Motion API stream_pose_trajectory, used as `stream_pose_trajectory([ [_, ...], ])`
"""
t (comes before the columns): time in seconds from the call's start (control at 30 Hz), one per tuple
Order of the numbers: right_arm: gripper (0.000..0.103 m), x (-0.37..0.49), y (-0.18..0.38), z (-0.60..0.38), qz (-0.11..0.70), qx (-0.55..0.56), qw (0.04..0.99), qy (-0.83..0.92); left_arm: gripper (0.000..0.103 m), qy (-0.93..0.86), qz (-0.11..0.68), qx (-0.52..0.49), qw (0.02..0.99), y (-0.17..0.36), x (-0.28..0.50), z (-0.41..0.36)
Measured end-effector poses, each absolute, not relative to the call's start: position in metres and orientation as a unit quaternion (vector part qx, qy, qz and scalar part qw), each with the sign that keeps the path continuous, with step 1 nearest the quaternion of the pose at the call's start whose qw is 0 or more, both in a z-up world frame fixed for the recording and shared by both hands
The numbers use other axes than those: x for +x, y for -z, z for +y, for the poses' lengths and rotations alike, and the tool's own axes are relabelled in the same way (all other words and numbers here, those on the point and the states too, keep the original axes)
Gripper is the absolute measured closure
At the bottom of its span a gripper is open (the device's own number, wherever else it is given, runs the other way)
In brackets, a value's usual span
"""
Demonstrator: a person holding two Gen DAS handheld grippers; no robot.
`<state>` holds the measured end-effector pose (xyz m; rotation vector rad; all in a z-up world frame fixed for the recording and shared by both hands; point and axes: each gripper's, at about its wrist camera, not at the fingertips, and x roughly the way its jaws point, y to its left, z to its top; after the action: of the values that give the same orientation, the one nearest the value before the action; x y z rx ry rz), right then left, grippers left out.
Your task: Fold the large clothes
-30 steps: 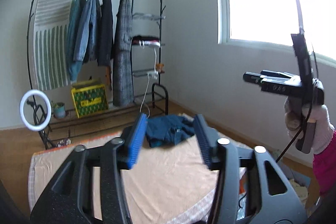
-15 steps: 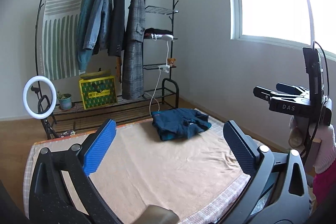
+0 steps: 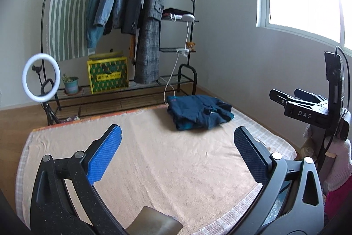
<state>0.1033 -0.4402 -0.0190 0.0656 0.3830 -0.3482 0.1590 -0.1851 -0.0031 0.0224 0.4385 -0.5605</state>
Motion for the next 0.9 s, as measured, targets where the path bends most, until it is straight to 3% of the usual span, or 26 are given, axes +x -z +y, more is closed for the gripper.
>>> stream_pose_trajectory([
  [0.37,0.0,0.142,0.077,-0.446,0.236,0.051,0.956,0.169,0.0,0.268,0.261,0.022,0.927,0.036,0.186,-0.194],
  [0.9,0.0,0.142,0.084,-0.448,0.241,0.052,0.954,0.172,0.0,0.266,0.268,0.028,0.925,0.046,0.184,-0.198],
])
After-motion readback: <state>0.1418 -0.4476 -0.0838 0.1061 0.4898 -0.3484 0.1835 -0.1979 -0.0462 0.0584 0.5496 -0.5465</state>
